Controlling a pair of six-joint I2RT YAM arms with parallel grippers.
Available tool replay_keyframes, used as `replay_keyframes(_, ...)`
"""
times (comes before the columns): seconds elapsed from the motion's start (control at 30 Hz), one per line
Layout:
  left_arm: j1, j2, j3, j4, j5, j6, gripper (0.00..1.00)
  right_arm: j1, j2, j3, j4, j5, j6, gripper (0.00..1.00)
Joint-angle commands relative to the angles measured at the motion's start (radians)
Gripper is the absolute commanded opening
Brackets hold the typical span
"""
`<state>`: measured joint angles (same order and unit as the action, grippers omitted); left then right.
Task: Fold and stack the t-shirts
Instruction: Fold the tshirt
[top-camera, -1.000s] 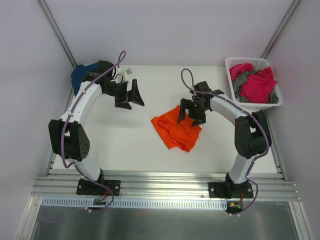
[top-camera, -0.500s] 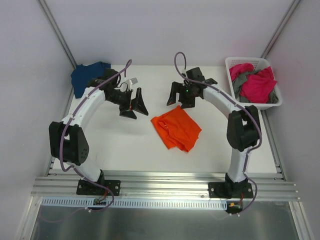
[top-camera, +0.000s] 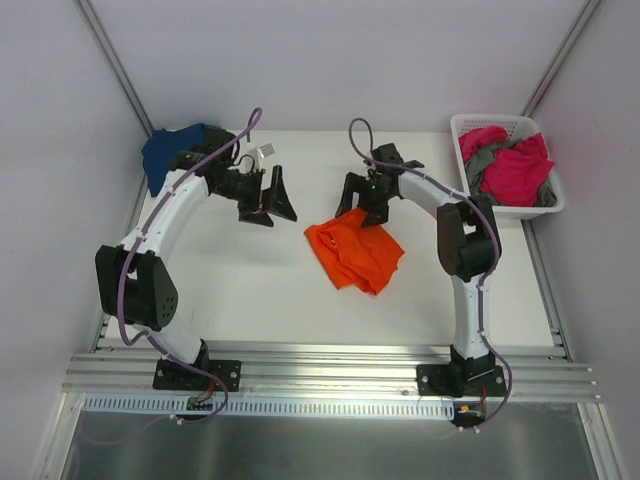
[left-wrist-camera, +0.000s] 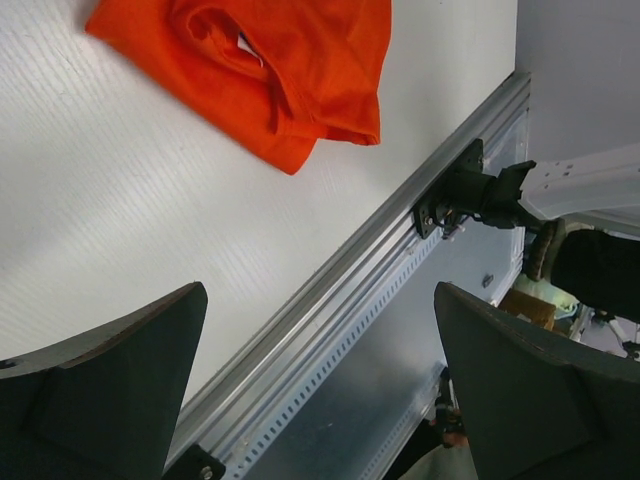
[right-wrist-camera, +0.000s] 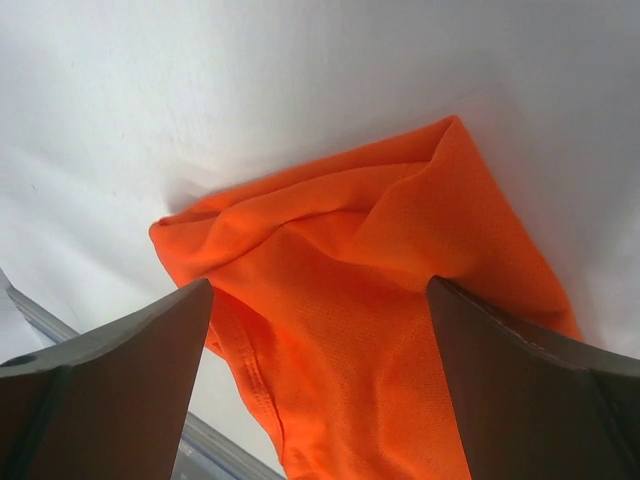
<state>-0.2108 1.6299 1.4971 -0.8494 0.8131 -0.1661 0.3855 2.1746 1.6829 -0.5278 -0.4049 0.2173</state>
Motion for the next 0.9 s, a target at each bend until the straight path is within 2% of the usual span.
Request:
replay_keyframes(0.0, -0.018, 0.018, 0.026, 0.003, 0.054, 0.017, 0.99, -0.078, 0.024, 0.031, 0.005, 0.07, -0.055, 0.95)
replay_keyframes(0.27, -0.094, 0.113, 0.086, 0.004, 0.132, 0.004, 0.99, -0.175, -0.102, -0.233, 0.003, 0.1, -0.101, 0.95)
replay_keyframes(0.43, -0.168, 0.266, 0.17, 0.018, 0.153, 0.01, 0.98, -0.155, -0.179, -0.311, 0.006, 0.084, -0.072, 0.95)
replay_keyframes(0.57, -0.196, 0.411, 0.251, 0.023, 0.19, 0.01, 0.84, -0.132, -0.2, -0.312, 0.015, 0.083, -0.05, 0.95)
replay_keyframes(0.67, -0.208, 0.453, 0.267, 0.03, 0.219, -0.01, 0.7, -0.128, -0.197, -0.296, 0.011, 0.087, -0.052, 0.95)
replay_keyframes(0.73, -0.222, 0.455, 0.246, 0.033, 0.25, -0.024, 0.66, -0.129, -0.193, -0.287, 0.009, 0.098, -0.059, 0.95)
replay_keyframes(0.77, -0.228, 0.45, 0.235, 0.036, 0.259, -0.032, 0.6, -0.134, -0.188, -0.284, 0.009, 0.104, -0.061, 0.95)
replay_keyframes(0.87, -0.257, 0.436, 0.201, 0.047, 0.267, -0.036, 0.6, -0.143, -0.182, -0.281, 0.014, 0.106, -0.064, 0.94)
